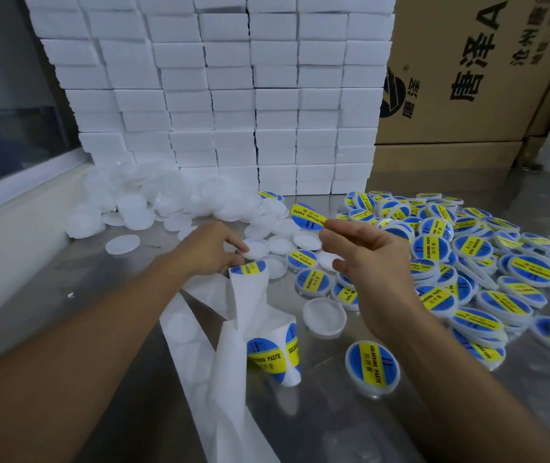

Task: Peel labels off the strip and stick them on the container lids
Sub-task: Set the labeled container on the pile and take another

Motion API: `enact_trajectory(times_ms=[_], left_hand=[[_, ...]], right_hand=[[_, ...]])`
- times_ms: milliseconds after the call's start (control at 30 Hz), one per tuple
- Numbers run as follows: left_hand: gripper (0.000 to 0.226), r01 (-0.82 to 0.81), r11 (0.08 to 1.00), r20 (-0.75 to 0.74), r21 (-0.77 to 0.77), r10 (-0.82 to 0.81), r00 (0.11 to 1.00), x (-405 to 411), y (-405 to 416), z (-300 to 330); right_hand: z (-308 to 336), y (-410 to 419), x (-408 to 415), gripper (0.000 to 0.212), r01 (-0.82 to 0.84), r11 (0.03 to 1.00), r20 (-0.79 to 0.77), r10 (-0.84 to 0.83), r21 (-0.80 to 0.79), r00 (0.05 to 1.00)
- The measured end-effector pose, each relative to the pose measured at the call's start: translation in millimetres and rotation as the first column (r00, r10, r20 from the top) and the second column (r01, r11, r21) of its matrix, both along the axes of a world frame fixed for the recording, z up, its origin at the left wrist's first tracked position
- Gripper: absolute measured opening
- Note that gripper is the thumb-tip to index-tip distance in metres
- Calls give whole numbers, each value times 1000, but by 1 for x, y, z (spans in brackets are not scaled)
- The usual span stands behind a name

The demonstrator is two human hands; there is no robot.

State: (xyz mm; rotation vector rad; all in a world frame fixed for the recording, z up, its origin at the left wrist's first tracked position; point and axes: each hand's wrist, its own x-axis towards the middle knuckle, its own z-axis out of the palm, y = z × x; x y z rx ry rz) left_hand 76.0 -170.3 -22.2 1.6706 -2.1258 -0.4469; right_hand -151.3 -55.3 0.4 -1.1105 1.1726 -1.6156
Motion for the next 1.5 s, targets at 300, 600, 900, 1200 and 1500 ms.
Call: enact_trajectory(times_ms=[300, 600, 900, 1200, 1500], left_hand=[[14, 47, 995, -76, -91, -54, 996, -31, 5, -7], [21, 32, 998, -227, -62, -45, 973, -43, 3, -11], [19, 198, 979, -176, -58, -205, 963, -59, 5, -11], [54, -37, 999, 222, 24, 30, 975, -45, -21, -13], [28, -155, 982, 113, -111, 168, 979, -40, -34, -10]], right_hand=[[1, 2, 3, 14, -10, 1000, -17, 10, -29, 1000], [0, -1, 1, 12, 1, 1000, -15, -1, -9, 1000], [0, -1, 0, 12, 6, 1000, -26, -7, -17, 1000], [-3, -3, -2, 14, 8, 999, -42, -9, -31, 999], [-5, -5, -3, 11, 0, 1000, -45, -2, -29, 999]])
